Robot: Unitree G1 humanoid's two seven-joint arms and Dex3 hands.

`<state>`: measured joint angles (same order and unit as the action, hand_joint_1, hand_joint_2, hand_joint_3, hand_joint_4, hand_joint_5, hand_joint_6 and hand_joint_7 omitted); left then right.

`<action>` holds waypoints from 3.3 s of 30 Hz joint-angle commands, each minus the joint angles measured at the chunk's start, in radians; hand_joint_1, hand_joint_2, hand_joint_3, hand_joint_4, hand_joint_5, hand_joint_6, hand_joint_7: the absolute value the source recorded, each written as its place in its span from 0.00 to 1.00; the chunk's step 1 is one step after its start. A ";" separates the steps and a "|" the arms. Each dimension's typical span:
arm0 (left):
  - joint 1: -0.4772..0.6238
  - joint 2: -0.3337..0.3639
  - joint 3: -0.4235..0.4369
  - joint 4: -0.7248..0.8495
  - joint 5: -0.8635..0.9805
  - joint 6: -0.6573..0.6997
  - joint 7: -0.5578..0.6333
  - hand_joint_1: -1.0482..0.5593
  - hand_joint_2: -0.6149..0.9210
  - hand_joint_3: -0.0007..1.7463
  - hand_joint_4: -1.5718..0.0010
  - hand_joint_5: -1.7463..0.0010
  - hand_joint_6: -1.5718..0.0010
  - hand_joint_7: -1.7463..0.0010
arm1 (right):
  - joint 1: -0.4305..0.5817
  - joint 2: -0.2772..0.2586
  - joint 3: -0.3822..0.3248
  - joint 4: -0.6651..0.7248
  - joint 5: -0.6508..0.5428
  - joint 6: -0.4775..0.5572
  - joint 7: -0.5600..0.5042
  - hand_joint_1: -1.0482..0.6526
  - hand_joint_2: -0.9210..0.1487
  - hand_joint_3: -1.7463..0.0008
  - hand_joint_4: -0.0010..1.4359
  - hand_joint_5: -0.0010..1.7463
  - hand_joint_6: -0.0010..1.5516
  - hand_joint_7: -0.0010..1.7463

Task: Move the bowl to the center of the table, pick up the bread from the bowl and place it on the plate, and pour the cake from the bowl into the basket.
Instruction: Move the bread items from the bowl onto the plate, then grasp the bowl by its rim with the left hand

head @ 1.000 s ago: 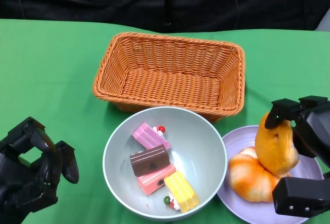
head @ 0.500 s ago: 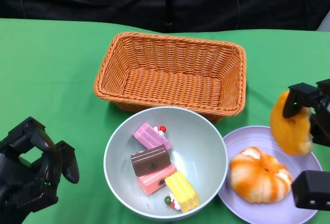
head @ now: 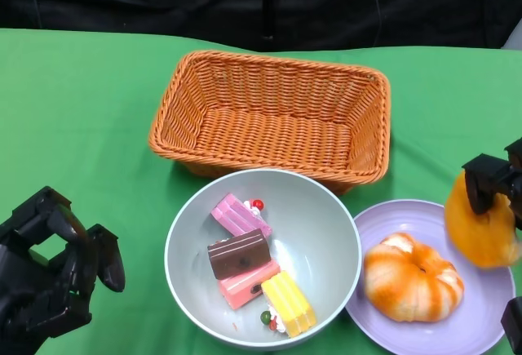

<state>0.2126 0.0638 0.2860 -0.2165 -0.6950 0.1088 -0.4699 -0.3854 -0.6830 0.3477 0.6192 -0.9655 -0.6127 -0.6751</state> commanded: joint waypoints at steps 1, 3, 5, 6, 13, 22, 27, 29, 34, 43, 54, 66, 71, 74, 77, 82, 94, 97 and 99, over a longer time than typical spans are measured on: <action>0.003 0.012 0.004 -0.008 0.006 -0.007 0.000 0.60 0.65 0.82 0.42 0.00 0.47 0.16 | -0.012 0.020 0.018 0.042 0.008 -0.001 -0.032 0.63 0.26 0.73 0.51 1.00 0.37 1.00; 0.005 0.012 0.003 -0.013 0.006 -0.003 0.005 0.60 0.65 0.82 0.43 0.00 0.48 0.16 | -0.015 0.032 0.028 0.059 0.006 0.008 -0.043 0.62 0.20 0.79 0.51 1.00 0.40 0.95; 0.006 0.012 0.003 -0.016 0.003 0.001 0.007 0.60 0.65 0.82 0.43 0.00 0.48 0.16 | -0.019 0.045 0.039 0.081 0.001 0.016 -0.055 0.62 0.17 0.83 0.51 1.00 0.40 0.95; 0.007 0.011 0.003 -0.017 0.004 0.001 0.008 0.60 0.65 0.82 0.43 0.00 0.48 0.16 | -0.022 0.051 0.045 0.093 0.000 0.020 -0.058 0.61 0.14 0.85 0.50 1.00 0.42 0.92; 0.013 0.010 0.003 -0.028 0.001 0.002 0.008 0.59 0.64 0.82 0.42 0.00 0.48 0.16 | -0.031 0.077 0.080 0.150 0.011 0.038 -0.051 0.59 0.07 0.91 0.48 1.00 0.37 0.97; 0.016 0.008 0.002 -0.035 0.003 -0.001 0.009 0.60 0.65 0.82 0.43 0.00 0.48 0.15 | 0.024 0.071 0.083 0.049 0.054 0.070 0.047 0.52 0.00 0.90 0.47 0.95 0.45 0.72; 0.014 0.009 0.004 -0.034 -0.005 0.005 0.008 0.60 0.65 0.82 0.43 0.00 0.48 0.16 | 0.124 0.072 0.056 -0.167 0.091 0.150 0.182 0.26 0.00 0.87 0.49 0.15 0.43 0.04; 0.012 0.010 0.003 -0.033 0.002 0.005 0.012 0.60 0.64 0.82 0.43 0.00 0.48 0.16 | 0.149 0.076 0.047 -0.224 0.103 0.164 0.213 0.23 0.00 0.86 0.35 0.04 0.34 0.01; 0.010 0.007 0.000 -0.029 0.007 0.001 0.013 0.60 0.64 0.82 0.42 0.00 0.47 0.16 | 0.193 0.088 0.025 -0.324 0.133 0.169 0.274 0.17 0.00 0.82 0.08 0.00 0.22 0.00; 0.006 -0.006 -0.005 -0.025 0.009 -0.006 0.013 0.60 0.65 0.83 0.42 0.00 0.47 0.16 | 0.247 0.077 -0.006 -0.464 0.143 0.193 0.399 0.10 0.00 0.75 0.00 0.00 0.11 0.00; 0.008 -0.003 -0.009 -0.029 0.001 0.000 0.008 0.60 0.65 0.83 0.42 0.00 0.47 0.16 | 0.262 0.068 -0.031 -0.531 0.121 0.219 0.470 0.12 0.00 0.75 0.00 0.00 0.13 0.01; 0.004 0.001 -0.006 -0.018 0.012 -0.011 0.003 0.60 0.65 0.83 0.42 0.00 0.47 0.16 | 0.280 0.167 -0.128 -0.483 0.213 0.113 0.236 0.47 0.01 0.80 0.49 0.41 0.50 0.08; 0.009 0.002 -0.006 -0.031 0.009 0.003 0.019 0.60 0.64 0.83 0.42 0.00 0.47 0.15 | 0.275 0.225 -0.168 -0.422 0.356 0.046 0.237 0.58 0.20 0.52 0.66 0.79 0.74 0.23; 0.006 0.009 -0.003 -0.022 0.003 0.001 0.003 0.60 0.64 0.83 0.43 0.00 0.48 0.16 | 0.293 0.273 -0.201 -0.438 0.453 0.080 0.285 0.58 0.43 0.22 0.66 0.96 0.60 0.69; 0.006 0.011 -0.003 -0.021 0.001 0.001 0.002 0.60 0.64 0.83 0.43 0.00 0.48 0.16 | 0.297 0.288 -0.217 -0.444 0.465 0.084 0.309 0.58 0.48 0.16 0.66 1.00 0.55 0.82; 0.008 0.019 -0.002 -0.031 0.004 0.011 0.014 0.60 0.65 0.82 0.42 0.00 0.47 0.16 | 0.355 0.388 -0.263 -0.592 0.687 0.250 0.433 0.56 0.46 0.19 0.65 1.00 0.50 0.90; 0.009 0.024 0.004 -0.034 -0.004 0.022 0.010 0.59 0.64 0.83 0.42 0.00 0.46 0.16 | 0.454 0.487 -0.400 -1.003 1.199 0.786 0.743 0.53 0.38 0.28 0.61 1.00 0.41 1.00; 0.010 0.021 0.005 -0.033 0.001 0.015 0.012 0.58 0.65 0.79 0.42 0.00 0.46 0.17 | 0.467 0.497 -0.437 -1.048 1.303 0.874 0.771 0.53 0.40 0.29 0.61 1.00 0.41 1.00; 0.010 0.020 0.005 -0.033 0.005 0.013 0.015 0.58 0.65 0.78 0.42 0.00 0.46 0.18 | 0.469 0.501 -0.450 -1.065 1.333 0.907 0.778 0.53 0.41 0.30 0.62 1.00 0.41 1.00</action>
<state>0.2190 0.0741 0.2836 -0.2489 -0.6957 0.1344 -0.4550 0.0787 -0.1841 -0.0828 -0.4213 0.3443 0.2726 0.0982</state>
